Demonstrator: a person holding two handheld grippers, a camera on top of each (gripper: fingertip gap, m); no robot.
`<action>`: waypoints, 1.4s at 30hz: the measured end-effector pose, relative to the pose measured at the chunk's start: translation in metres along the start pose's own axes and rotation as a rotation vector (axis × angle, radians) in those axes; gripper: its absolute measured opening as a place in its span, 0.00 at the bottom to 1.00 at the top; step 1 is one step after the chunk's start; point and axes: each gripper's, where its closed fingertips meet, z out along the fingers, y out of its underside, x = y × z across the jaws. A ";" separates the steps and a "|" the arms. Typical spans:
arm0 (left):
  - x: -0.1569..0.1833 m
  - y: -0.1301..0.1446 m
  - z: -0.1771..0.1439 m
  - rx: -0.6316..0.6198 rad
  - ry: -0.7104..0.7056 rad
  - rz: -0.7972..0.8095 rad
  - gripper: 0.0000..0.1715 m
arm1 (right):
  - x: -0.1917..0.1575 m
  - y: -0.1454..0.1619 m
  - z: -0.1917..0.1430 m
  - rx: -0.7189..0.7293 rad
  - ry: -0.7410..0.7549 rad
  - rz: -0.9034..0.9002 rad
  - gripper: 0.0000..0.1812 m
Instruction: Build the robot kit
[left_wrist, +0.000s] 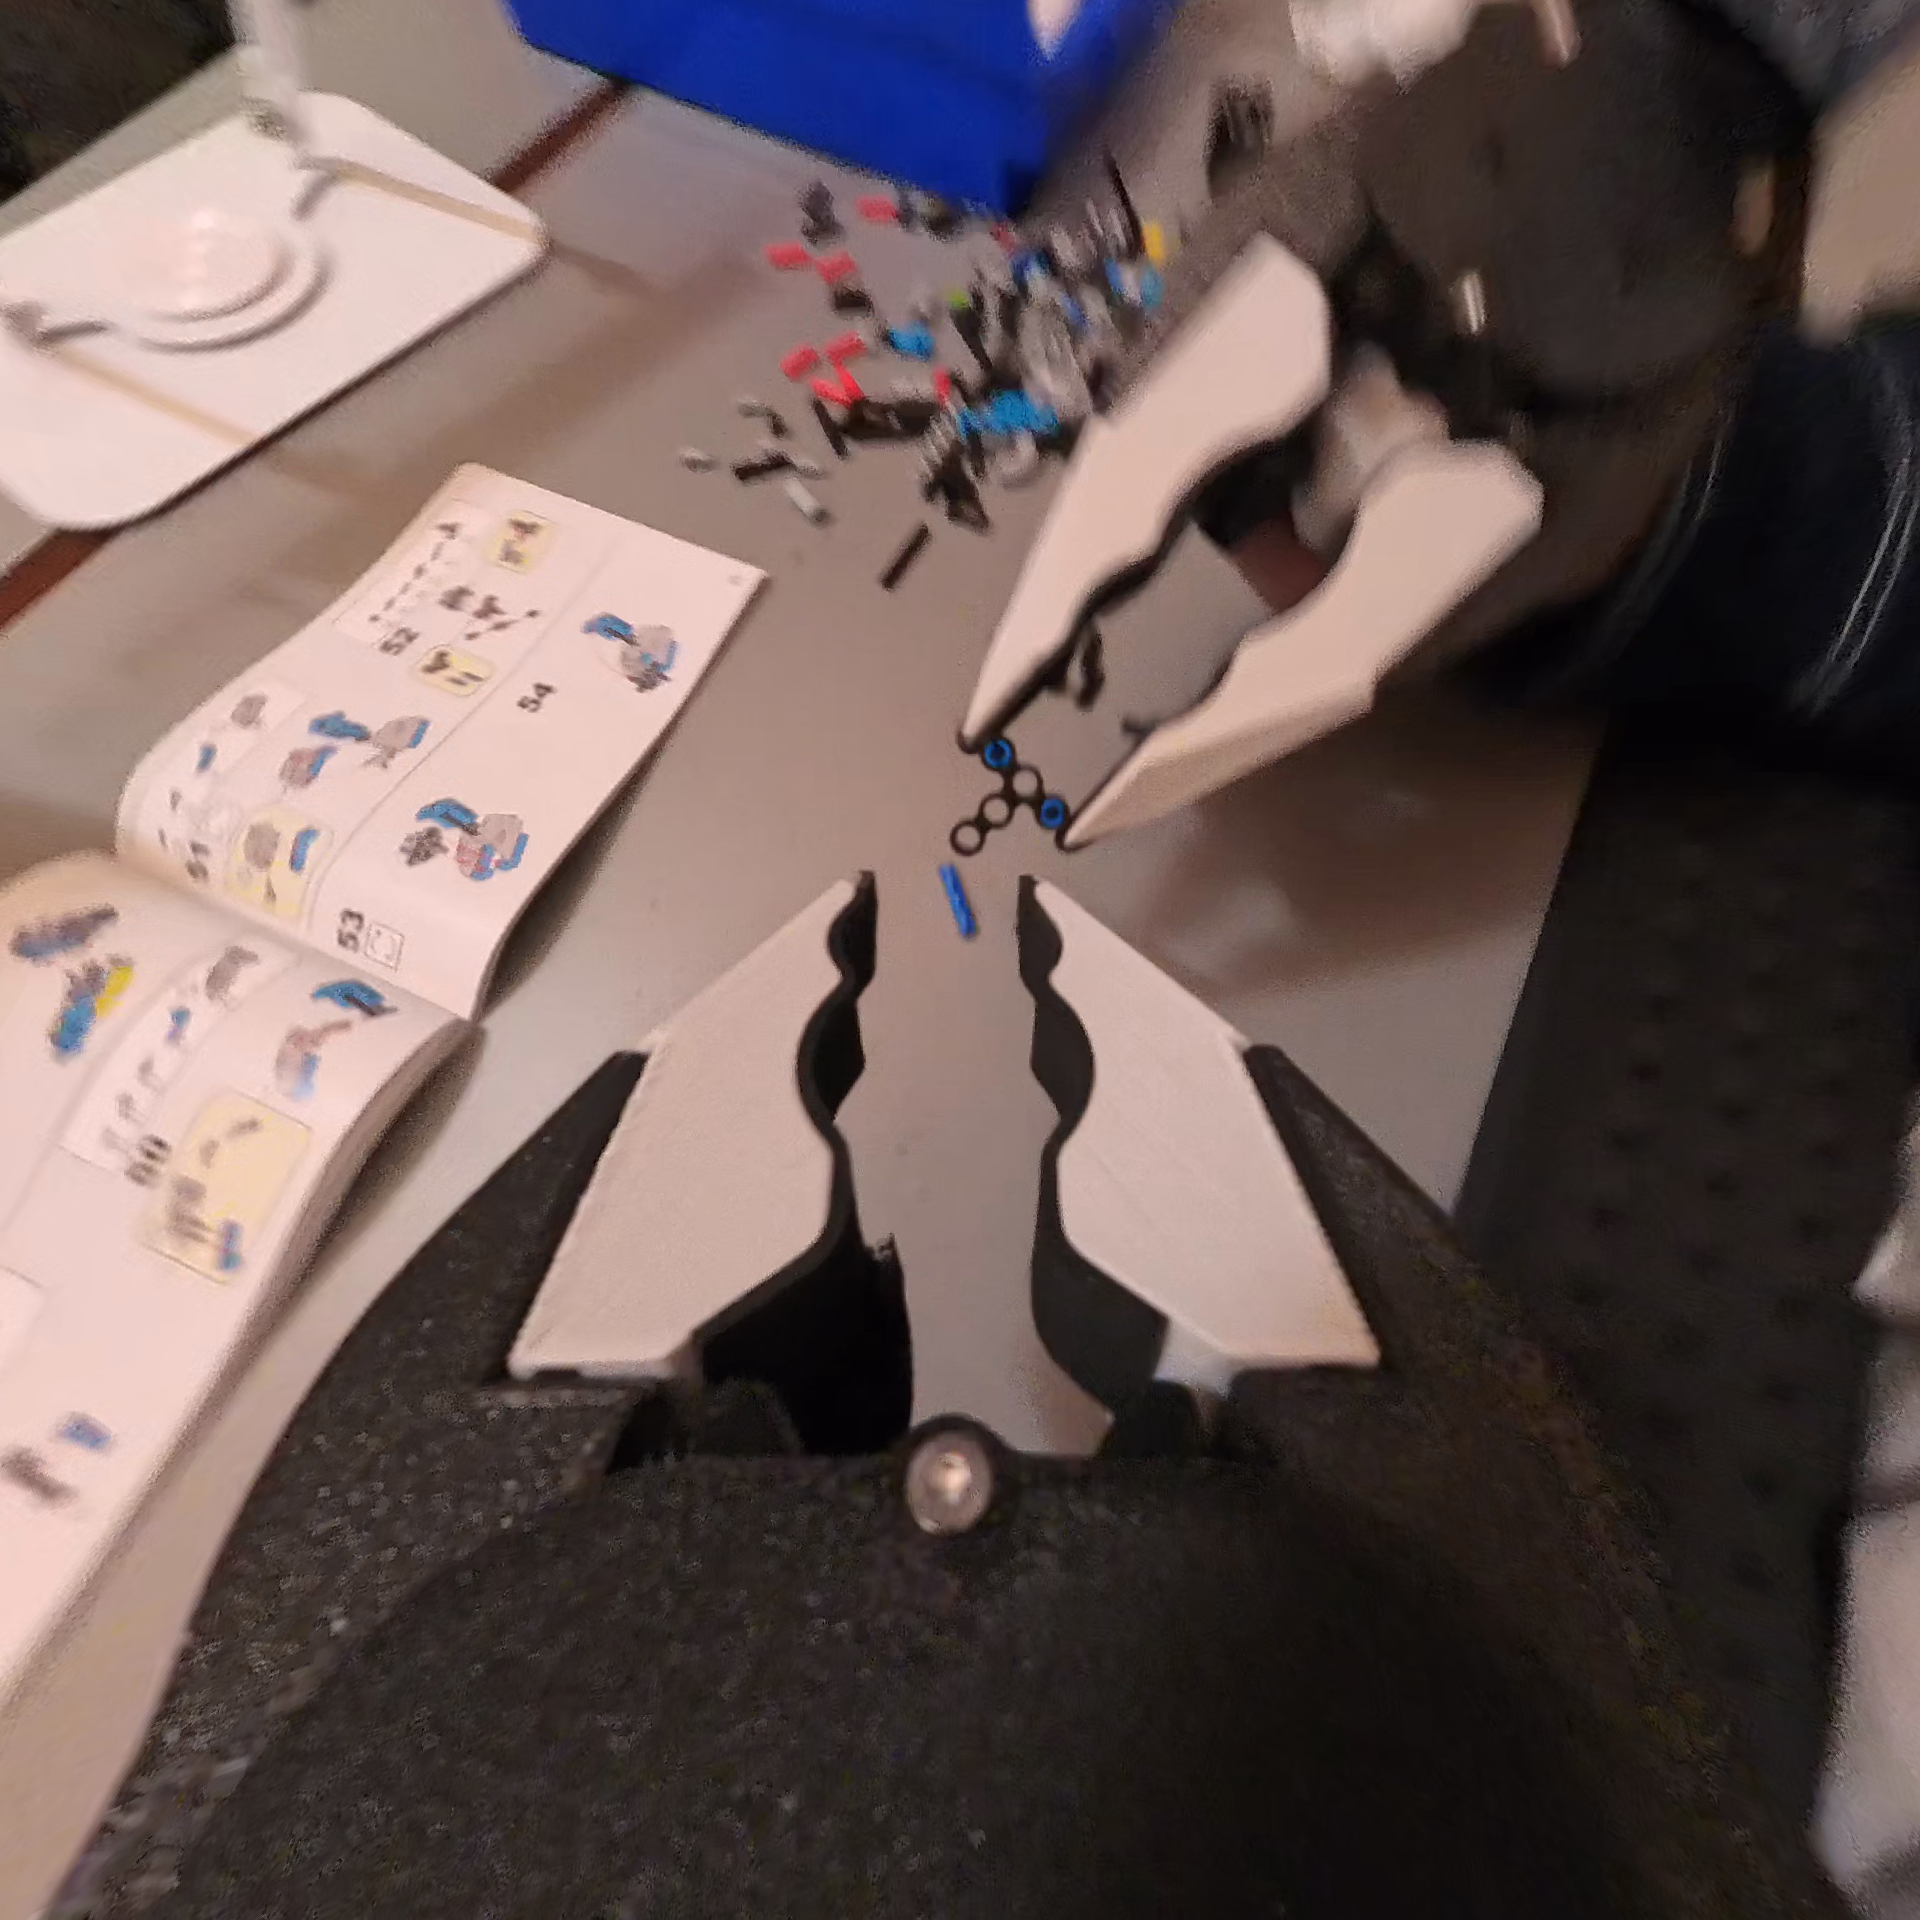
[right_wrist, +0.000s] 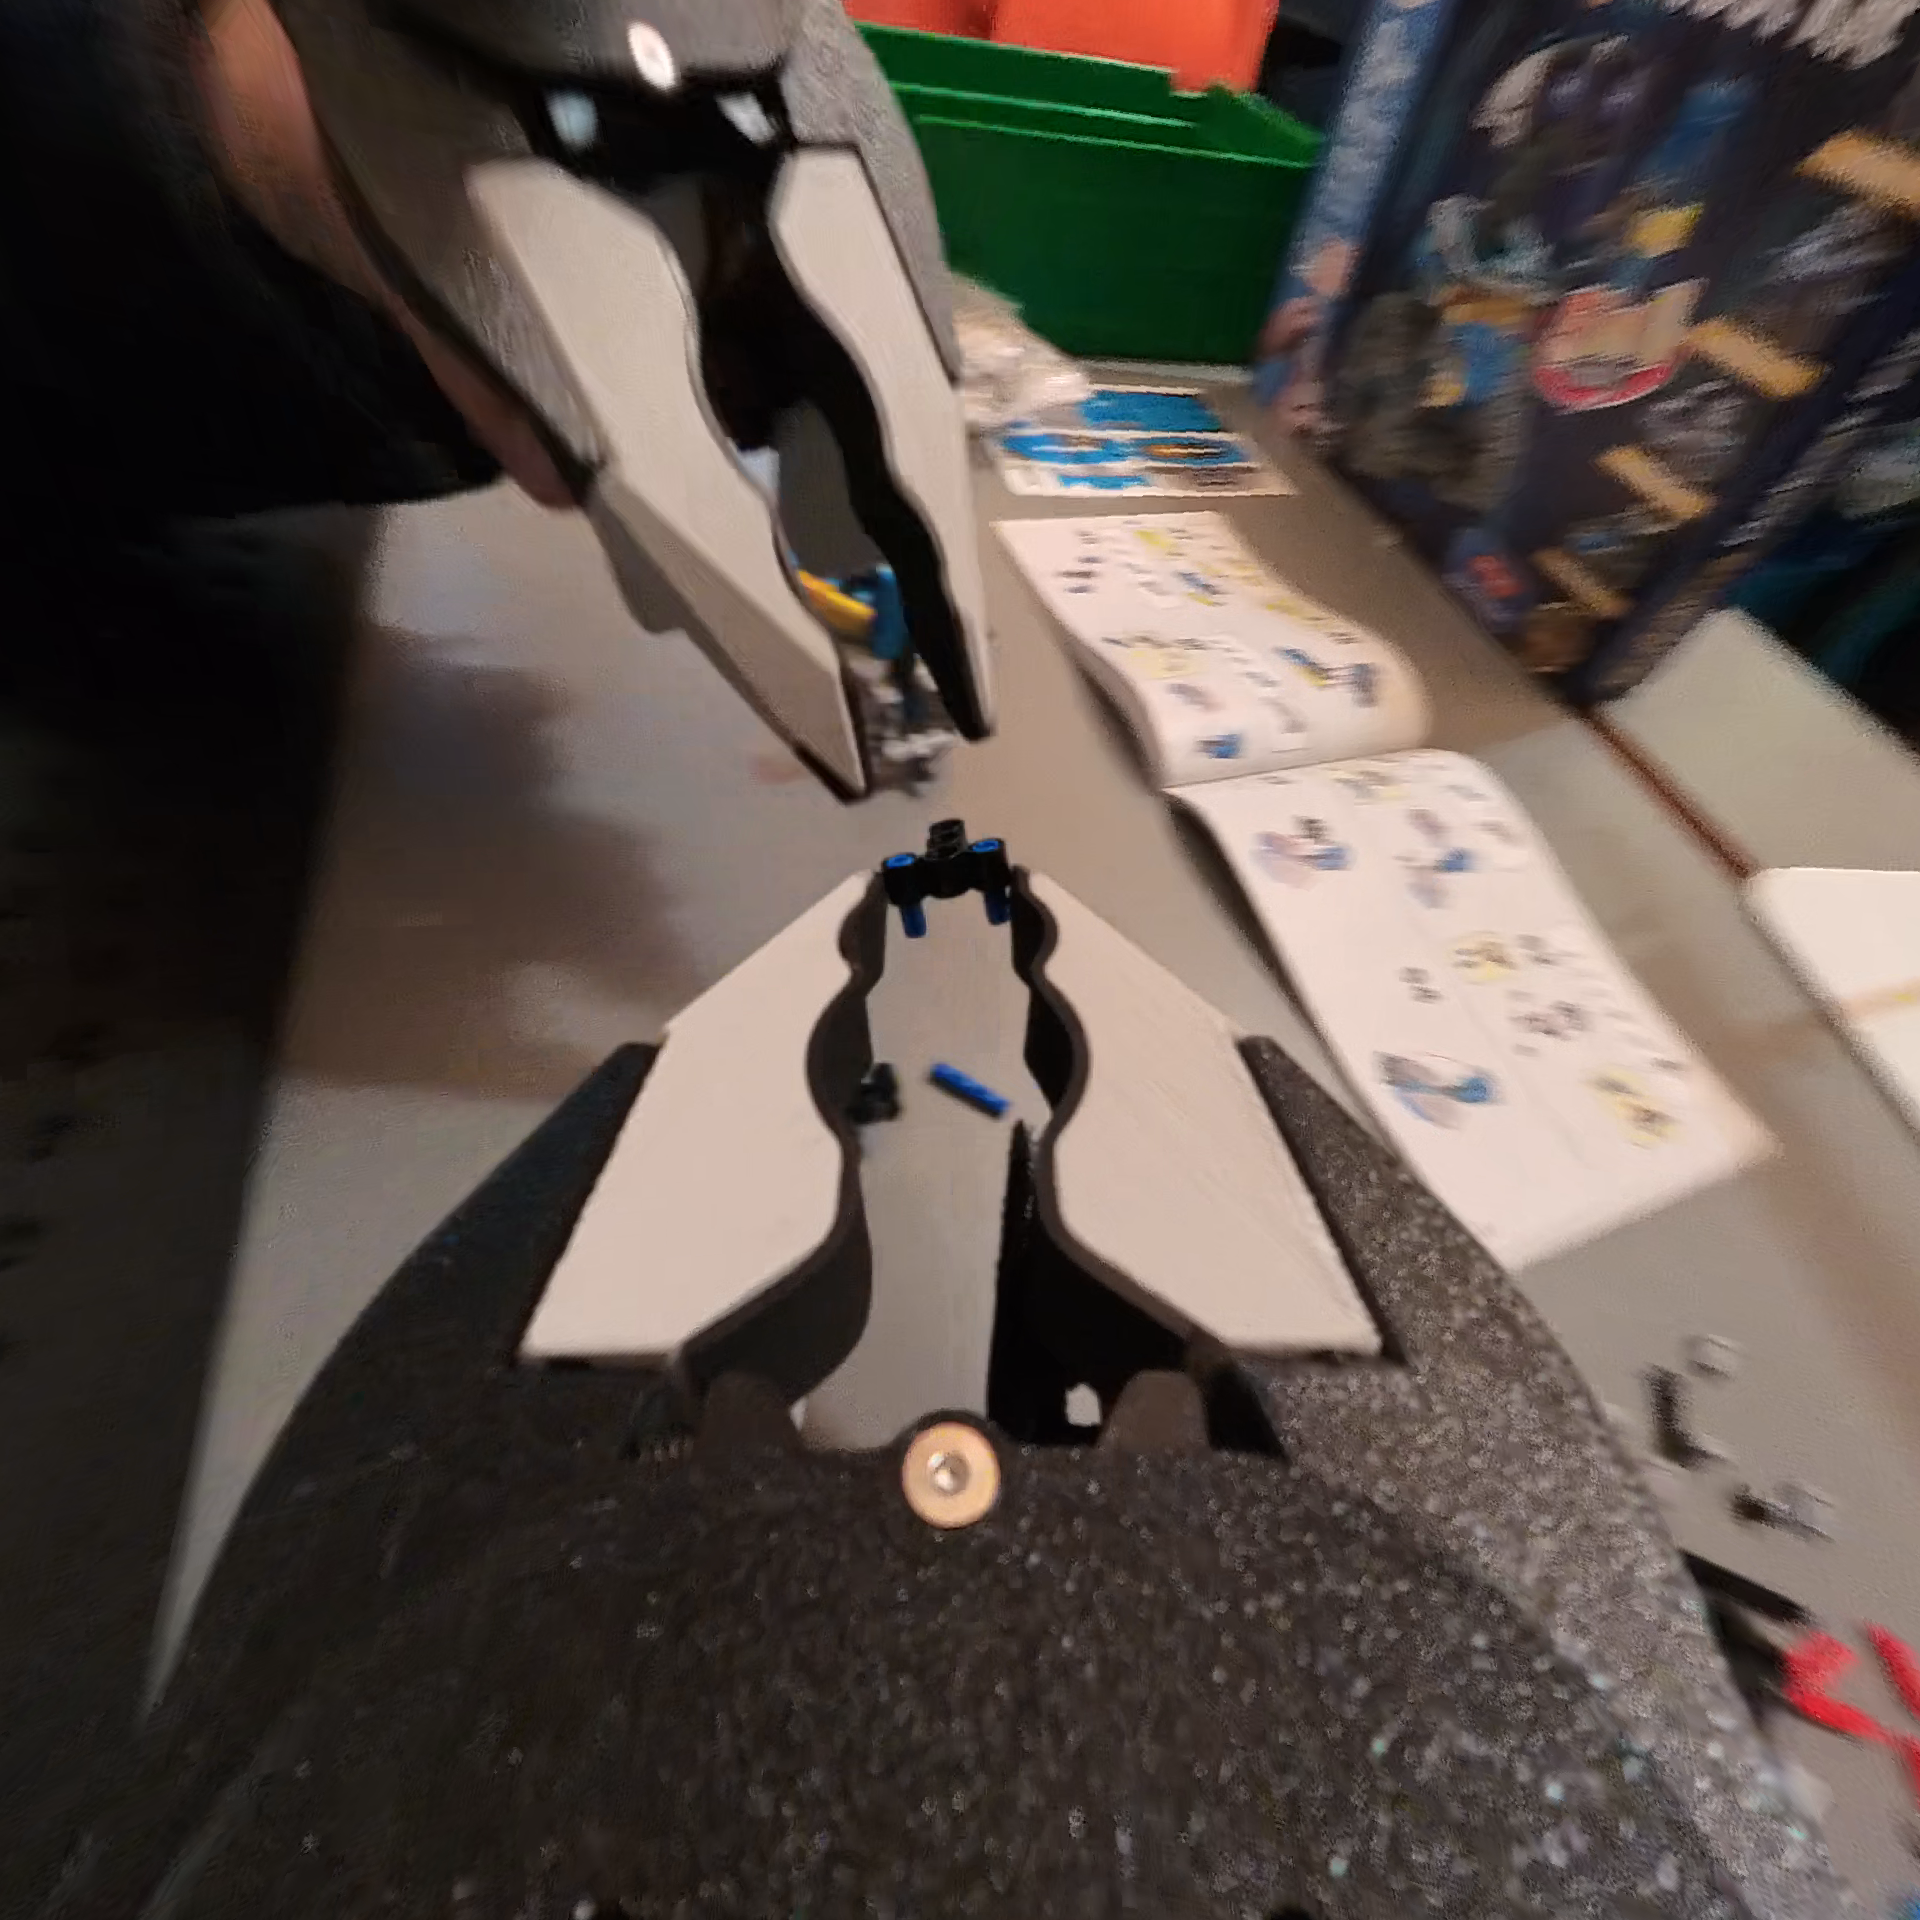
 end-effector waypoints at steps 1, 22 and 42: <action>-0.003 -0.009 -0.003 0.066 -0.002 -0.118 0.16 | 0.006 0.000 -0.001 -0.015 0.066 -0.049 0.13; -0.005 0.040 0.010 -0.236 -0.044 0.124 0.14 | 0.040 0.000 -0.015 0.093 0.133 0.271 0.28; 0.031 0.095 0.028 -0.547 0.305 0.643 0.14 | 0.078 0.039 -0.026 0.037 0.213 0.515 0.21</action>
